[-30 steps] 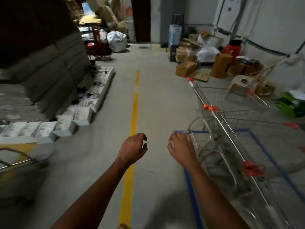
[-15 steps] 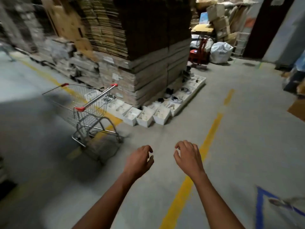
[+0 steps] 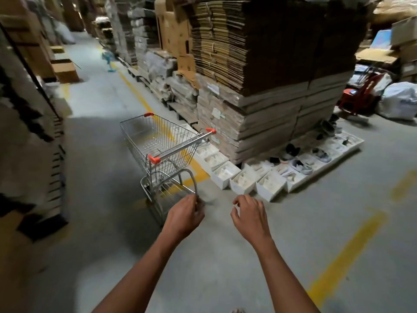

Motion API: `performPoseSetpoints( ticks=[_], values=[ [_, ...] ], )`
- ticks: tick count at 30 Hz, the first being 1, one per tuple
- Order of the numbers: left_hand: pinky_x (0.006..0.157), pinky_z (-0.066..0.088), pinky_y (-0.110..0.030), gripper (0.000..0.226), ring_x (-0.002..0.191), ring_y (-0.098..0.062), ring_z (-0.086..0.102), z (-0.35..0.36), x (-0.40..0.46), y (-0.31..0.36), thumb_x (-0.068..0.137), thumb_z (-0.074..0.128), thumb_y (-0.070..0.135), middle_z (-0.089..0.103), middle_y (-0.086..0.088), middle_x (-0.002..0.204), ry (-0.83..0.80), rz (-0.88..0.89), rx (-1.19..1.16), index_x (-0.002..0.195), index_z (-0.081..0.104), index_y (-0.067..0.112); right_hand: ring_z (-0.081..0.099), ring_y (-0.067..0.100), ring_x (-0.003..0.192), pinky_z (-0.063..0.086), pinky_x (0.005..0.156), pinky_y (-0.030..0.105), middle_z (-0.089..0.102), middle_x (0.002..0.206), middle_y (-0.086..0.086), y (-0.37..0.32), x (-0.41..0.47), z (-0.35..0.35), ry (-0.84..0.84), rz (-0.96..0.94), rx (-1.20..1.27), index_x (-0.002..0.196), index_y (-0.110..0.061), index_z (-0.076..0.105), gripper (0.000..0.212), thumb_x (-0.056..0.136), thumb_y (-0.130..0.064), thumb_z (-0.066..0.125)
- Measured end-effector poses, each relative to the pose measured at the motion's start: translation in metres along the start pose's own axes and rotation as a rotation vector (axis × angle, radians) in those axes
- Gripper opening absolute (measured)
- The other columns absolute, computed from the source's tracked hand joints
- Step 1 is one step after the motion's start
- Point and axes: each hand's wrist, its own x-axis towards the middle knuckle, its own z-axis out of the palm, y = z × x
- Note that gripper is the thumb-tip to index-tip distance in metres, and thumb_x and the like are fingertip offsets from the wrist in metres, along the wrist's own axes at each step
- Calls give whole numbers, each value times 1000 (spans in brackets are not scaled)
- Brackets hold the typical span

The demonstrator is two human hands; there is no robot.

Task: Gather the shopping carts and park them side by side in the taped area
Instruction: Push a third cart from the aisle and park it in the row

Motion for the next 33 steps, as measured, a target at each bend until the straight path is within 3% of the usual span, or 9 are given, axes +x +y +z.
performPoseSetpoints(
  ticks=[4,12,21,28,33],
  values=[
    [73,56,-38,23,85,-14,61,18,80,-15,88,48,54,61,12,94,52,-139,0,101,46,35,58,18,93,43,90,37,60,95,-6,27,82,30,-26,-61,26,105,-24,56,22,85,-22,64],
    [75,55,-35,21,86,-11,60,25,199,-40,92,62,40,62,11,95,172,-298,6,107,54,30,56,19,97,41,95,38,59,100,-5,46,247,77,-122,-257,58,111,-25,55,24,87,-27,59],
    [75,55,-34,17,86,-13,62,43,297,-93,94,61,37,65,8,95,214,-376,108,107,57,26,55,18,96,39,94,36,58,100,-5,40,390,152,-169,-408,104,107,-24,56,20,87,-25,61],
    [72,47,-35,35,87,-19,60,68,361,-162,82,72,34,59,7,96,112,-408,203,109,50,25,55,20,100,42,95,36,59,105,-4,41,458,201,-263,-442,101,111,-23,56,27,86,-20,62],
    [93,44,-36,72,109,-16,52,87,381,-192,77,75,52,50,6,122,-96,-517,277,136,44,25,56,24,109,44,96,38,59,116,1,39,487,231,-412,-427,57,123,-20,56,43,83,-17,69]
  ],
)
